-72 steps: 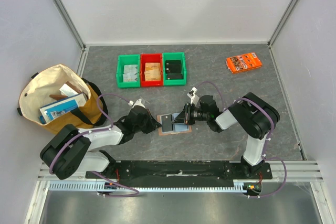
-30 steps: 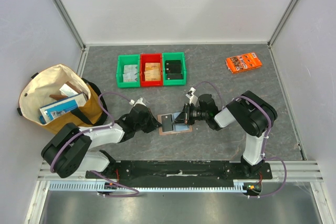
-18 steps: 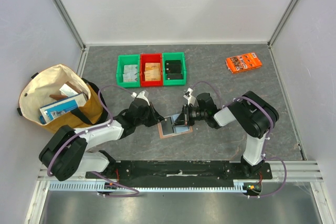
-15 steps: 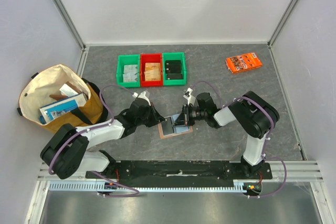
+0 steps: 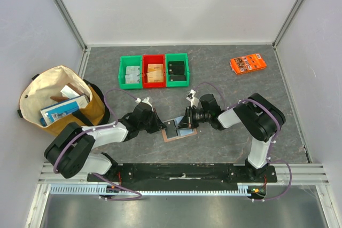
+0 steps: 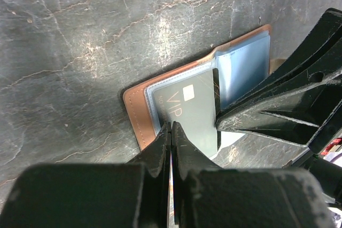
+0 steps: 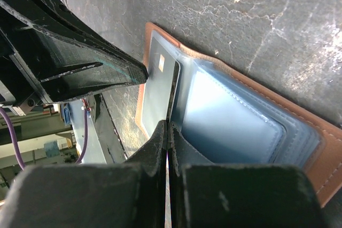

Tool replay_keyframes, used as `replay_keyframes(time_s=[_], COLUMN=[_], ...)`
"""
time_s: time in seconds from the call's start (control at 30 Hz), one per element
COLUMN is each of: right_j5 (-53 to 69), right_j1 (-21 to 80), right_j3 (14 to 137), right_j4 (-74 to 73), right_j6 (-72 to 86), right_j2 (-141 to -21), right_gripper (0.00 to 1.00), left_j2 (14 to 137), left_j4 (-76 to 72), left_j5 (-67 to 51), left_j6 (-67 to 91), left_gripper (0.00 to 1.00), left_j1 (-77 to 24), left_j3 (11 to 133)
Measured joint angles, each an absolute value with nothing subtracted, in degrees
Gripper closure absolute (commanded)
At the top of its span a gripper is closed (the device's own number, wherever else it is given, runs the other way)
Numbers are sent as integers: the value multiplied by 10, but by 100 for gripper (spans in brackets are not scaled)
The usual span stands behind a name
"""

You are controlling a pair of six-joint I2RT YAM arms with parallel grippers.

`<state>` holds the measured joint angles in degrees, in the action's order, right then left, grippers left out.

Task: Take the credit cards out of the card holder
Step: Remove the credit card from the card holder.

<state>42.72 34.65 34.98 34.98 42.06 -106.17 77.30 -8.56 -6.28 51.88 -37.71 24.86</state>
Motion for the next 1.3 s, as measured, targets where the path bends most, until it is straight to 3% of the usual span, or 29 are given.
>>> replay_keyframes(time_s=[1.3], right_j5=[400], right_j1=[318], right_j3=[356], right_j4=[251], right_j6=[355], right_j2=[-1015], right_gripper=[100], left_j2=[802], left_j4=[-114], left_j5=[-70], left_j6=[517], left_gripper=[98], left_j1=[-376], left_j3=[247])
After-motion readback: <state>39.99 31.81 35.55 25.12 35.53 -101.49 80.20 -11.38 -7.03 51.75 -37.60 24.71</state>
